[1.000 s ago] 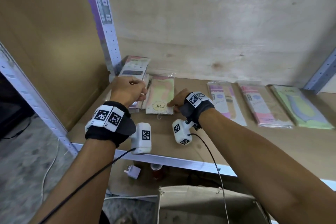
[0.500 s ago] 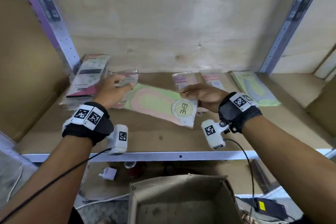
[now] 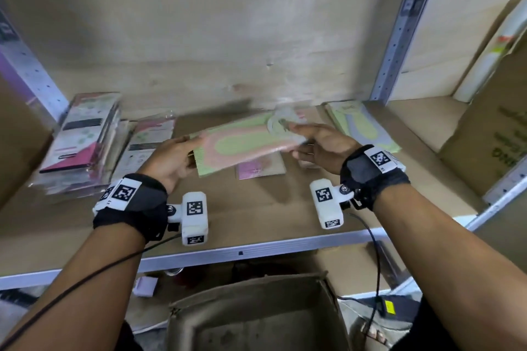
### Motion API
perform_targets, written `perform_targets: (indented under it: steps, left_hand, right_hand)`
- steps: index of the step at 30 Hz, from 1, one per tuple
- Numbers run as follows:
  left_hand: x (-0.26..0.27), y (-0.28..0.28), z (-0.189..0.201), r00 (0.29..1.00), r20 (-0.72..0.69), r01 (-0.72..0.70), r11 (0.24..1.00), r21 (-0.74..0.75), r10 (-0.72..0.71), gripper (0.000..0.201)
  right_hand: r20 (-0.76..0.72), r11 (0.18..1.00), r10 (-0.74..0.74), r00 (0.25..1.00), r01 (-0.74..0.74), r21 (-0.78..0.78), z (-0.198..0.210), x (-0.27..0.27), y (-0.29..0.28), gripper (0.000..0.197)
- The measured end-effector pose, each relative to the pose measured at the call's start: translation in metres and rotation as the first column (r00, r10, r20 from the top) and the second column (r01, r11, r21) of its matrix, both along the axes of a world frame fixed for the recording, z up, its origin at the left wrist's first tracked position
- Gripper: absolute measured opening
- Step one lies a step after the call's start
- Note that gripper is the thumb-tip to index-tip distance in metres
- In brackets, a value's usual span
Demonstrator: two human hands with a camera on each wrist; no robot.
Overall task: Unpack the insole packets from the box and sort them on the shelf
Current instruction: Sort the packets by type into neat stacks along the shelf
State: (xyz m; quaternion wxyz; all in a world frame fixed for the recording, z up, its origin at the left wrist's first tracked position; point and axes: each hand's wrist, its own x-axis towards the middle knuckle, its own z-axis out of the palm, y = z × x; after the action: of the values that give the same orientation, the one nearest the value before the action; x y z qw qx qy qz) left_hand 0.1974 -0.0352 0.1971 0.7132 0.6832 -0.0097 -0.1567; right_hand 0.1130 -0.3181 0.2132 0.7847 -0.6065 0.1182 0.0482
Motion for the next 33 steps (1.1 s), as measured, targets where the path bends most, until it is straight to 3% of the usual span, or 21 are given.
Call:
perform_targets:
  steps: [3, 8, 10, 15, 16, 18, 20, 25, 33]
  left_hand:
    - [-0.004, -0.019, -0.001, 0.999, -0.047, -0.008, 0.991, -0.134, 0.002, 0.009]
    - [-0.017, -0.049, -0.005, 0.995, -0.025, 0.091, 0.97, -0.223, -0.099, 0.016]
    - [-0.023, -0.058, -0.006, 0.988, 0.002, 0.151, 0.972, -0.18, -0.153, 0.02]
    - [-0.03, -0.063, -0.011, 0.959, 0.03, 0.281, 0.958, 0.056, -0.283, 0.01]
    - [-0.029, -0.061, -0.01, 0.957, 0.029, 0.284, 0.954, 0.092, -0.288, 0.017]
    - [-0.023, -0.053, -0.009, 0.972, 0.045, 0.225, 0.965, 0.133, -0.232, 0.041]
    - [-0.015, -0.041, -0.005, 0.989, 0.083, 0.112, 0.986, 0.121, -0.123, 0.052]
    - [-0.005, -0.013, 0.001, 0.996, 0.084, -0.026, 0.999, -0.03, 0.028, 0.054]
    - [-0.006, 0.001, -0.002, 0.982, 0.125, -0.155, 0.982, 0.11, 0.141, 0.054]
  right_hand:
    - [0.052, 0.996, -0.035, 0.998, 0.031, 0.078, 0.002, 0.002, -0.004, 0.029]
    - [0.09, 0.998, -0.069, 0.994, 0.069, 0.013, 0.001, 0.005, -0.002, 0.015]
    - [0.075, 0.996, -0.066, 0.995, 0.07, -0.054, 0.001, 0.004, 0.001, 0.014]
    - [0.061, 0.979, -0.031, 0.998, 0.043, -0.2, -0.001, 0.003, 0.005, 0.037]
    - [0.053, 0.976, -0.017, 0.998, 0.028, -0.214, -0.001, 0.003, 0.005, 0.038]
    - [0.041, 0.97, 0.025, 0.999, -0.014, -0.244, -0.001, 0.001, 0.004, 0.036]
    - [0.037, 0.964, 0.063, 0.997, -0.051, -0.262, -0.001, 0.0, 0.004, 0.032]
    - [0.027, 0.904, 0.198, 0.98, -0.172, -0.393, -0.004, -0.001, 0.009, 0.032]
    - [0.03, 0.88, 0.266, 0.964, -0.23, -0.416, -0.012, 0.001, 0.018, 0.027]
